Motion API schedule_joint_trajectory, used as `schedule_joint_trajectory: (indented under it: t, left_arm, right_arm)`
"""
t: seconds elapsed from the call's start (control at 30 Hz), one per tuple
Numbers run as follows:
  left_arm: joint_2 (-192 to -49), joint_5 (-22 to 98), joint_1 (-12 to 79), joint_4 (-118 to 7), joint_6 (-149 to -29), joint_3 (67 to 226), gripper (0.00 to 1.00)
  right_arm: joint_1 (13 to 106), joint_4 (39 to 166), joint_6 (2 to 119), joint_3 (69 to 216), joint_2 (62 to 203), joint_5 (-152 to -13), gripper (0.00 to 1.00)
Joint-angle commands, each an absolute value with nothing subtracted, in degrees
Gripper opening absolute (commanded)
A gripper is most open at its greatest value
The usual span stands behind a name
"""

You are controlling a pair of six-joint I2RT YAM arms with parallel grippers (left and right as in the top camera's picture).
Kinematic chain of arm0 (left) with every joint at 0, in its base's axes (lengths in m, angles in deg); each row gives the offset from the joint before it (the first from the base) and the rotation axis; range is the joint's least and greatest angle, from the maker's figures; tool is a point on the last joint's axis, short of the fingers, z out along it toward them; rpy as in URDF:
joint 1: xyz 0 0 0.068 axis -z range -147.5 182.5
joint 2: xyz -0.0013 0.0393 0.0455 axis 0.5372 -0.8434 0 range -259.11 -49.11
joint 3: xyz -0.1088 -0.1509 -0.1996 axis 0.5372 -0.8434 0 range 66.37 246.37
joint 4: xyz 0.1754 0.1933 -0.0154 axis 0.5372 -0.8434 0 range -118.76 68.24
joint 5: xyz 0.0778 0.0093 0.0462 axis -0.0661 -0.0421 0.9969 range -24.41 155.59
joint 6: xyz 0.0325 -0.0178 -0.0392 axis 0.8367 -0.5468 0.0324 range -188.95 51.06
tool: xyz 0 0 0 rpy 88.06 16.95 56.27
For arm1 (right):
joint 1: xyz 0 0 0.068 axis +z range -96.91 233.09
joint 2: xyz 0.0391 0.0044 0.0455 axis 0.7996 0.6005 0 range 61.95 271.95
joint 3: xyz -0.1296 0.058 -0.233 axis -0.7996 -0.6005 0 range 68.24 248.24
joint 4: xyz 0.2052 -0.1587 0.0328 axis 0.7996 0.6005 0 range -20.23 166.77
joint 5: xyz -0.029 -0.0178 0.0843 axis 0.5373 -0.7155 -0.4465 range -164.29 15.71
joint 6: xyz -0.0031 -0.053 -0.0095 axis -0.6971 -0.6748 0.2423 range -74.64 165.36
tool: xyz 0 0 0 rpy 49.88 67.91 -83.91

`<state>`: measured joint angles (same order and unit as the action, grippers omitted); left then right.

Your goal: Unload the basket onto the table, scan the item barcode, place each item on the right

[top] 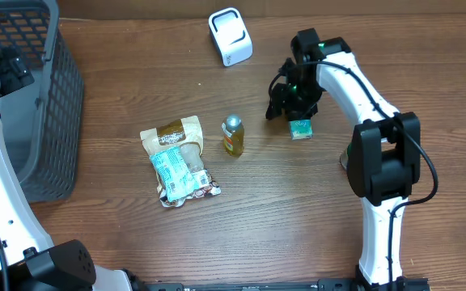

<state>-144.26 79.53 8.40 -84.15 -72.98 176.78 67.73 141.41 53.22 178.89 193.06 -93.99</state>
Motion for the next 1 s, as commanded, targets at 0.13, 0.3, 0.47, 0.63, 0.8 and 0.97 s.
schedule_joint_trajectory:
  t: [0.13,0.3,0.47,0.63,0.8,0.97]
  left_arm:
    - [-144.24,79.09,8.51,-84.13,-71.91,177.59,0.99]
    - [-144.24,79.09,8.51,-84.13,-71.91,177.59,1.0]
    - [-144.24,79.09,8.51,-84.13,-71.88,177.59,0.99]
    - [-144.24,79.09,8.53,-84.13,-71.91,177.59,0.99]
    - [-144.24,79.09,8.53,-84.13,-71.88,177.59,1.0]
    - [-144.24,79.07,8.51,-84.13,-71.91,177.59,0.99]
  right_arm:
    - [72.78,140.05,53.06,178.8,193.01,-93.29,0.38]
    - [74.13,139.46,53.09,178.8,193.01,-88.44,0.35]
    - [74.11,138.35,55.73,177.25,193.04,-84.75,0.35]
    - [73.52,134.3,59.16,172.42,193.1,-74.69,0.36]
    - [71.35,133.08,63.29,170.96,193.1,-71.09,0.38]
    - [67.99,135.26,67.88,171.2,193.04,-71.87,0.4]
